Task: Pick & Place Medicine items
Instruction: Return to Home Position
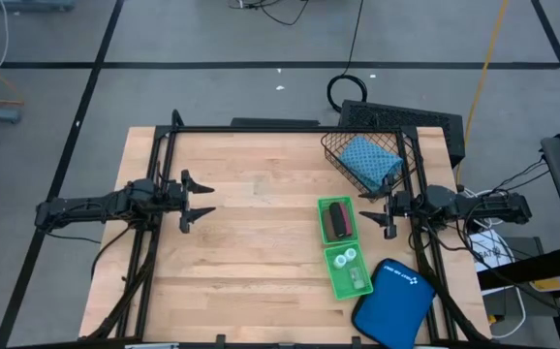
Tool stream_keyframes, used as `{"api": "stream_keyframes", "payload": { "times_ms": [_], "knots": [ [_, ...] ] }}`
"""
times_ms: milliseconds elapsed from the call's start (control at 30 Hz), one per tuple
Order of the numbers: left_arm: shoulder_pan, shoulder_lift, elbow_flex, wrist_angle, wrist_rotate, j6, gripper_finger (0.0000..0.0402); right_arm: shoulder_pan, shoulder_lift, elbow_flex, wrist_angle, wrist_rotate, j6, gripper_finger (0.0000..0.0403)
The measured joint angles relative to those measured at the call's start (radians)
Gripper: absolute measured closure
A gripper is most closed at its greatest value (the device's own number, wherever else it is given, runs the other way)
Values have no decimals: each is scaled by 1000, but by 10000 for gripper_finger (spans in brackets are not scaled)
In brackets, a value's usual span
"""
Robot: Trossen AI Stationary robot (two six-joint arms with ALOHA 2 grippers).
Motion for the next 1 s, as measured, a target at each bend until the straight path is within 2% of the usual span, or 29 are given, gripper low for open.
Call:
{"api": "stream_keyframes", "payload": {
  "times_ms": [1000],
  "knots": [
    [0,0,0,0,0,0,121,0,0,0,0,0,0,187]
  ]
}}
